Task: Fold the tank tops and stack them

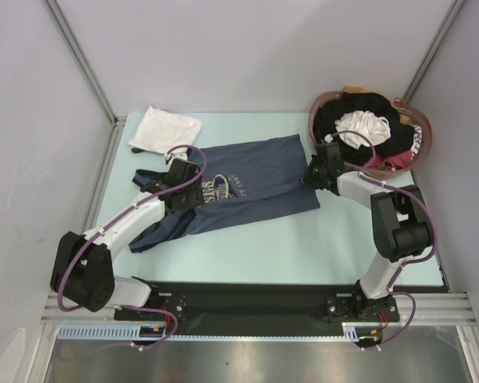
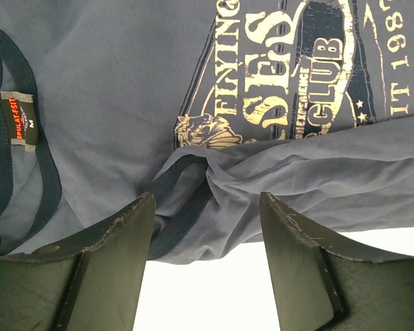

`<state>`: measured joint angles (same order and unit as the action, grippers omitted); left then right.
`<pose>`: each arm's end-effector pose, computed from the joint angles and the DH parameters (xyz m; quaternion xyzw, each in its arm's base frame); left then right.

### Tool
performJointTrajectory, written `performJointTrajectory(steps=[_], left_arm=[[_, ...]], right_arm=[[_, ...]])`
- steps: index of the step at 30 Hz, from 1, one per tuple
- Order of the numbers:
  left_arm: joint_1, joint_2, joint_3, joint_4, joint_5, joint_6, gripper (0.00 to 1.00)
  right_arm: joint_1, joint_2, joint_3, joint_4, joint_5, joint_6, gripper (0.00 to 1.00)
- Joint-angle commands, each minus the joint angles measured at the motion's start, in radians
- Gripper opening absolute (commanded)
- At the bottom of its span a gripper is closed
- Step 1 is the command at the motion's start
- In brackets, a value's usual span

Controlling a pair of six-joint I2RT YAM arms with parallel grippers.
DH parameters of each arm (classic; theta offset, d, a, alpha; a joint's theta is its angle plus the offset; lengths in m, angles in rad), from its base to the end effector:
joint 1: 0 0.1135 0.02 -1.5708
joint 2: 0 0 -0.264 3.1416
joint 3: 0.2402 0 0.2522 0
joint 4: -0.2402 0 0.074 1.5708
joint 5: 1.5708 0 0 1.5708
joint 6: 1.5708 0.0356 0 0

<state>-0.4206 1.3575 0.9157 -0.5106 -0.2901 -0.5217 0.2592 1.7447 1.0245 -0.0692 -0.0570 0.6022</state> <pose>0.2542 -0.1025 0.2329 -0.0915 0.9391 -0.0140 0.3308 0.3538 0.0959 0.1793 0.1470 0.9126 0.1829 0.3349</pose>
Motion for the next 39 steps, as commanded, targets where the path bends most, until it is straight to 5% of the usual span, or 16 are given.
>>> performJointTrajectory(steps=[1, 13, 22, 27, 29, 30, 32, 35, 39], left_arm=[[-0.001, 0.024, 0.023, 0.032, -0.021, 0.023, 0.68], [-0.001, 0.126, 0.084, 0.055, -0.029, 0.043, 0.66], [-0.001, 0.178, 0.115, 0.084, 0.000, 0.054, 0.63], [-0.001, 0.195, 0.118, 0.087, 0.016, 0.058, 0.57], [-0.001, 0.196, 0.107, 0.086, 0.012, 0.052, 0.58], [-0.001, 0.193, 0.098, 0.086, 0.009, 0.051, 0.59], [0.002, 0.178, 0.089, 0.086, 0.006, 0.048, 0.60], [0.014, 0.138, 0.062, 0.089, 0.014, 0.034, 0.60], [0.026, 0.063, -0.003, 0.118, 0.029, 0.017, 0.60]], right_arm=[[-0.008, 0.006, 0.071, 0.034, 0.017, 0.005, 0.00], [-0.058, 0.055, 0.164, 0.002, 0.017, 0.005, 0.01], [-0.060, 0.131, 0.209, 0.003, -0.003, 0.007, 0.20], [-0.061, 0.183, 0.252, 0.009, 0.006, 0.008, 0.23], [-0.063, 0.197, 0.278, 0.003, 0.011, 0.010, 0.35], [-0.063, 0.203, 0.285, 0.002, 0.011, 0.011, 0.58], [-0.064, 0.200, 0.292, -0.009, 0.006, 0.010, 0.71], [-0.060, 0.138, 0.229, 0.020, -0.017, -0.005, 0.64], [-0.034, 0.044, 0.143, 0.034, -0.027, -0.025, 0.39]])
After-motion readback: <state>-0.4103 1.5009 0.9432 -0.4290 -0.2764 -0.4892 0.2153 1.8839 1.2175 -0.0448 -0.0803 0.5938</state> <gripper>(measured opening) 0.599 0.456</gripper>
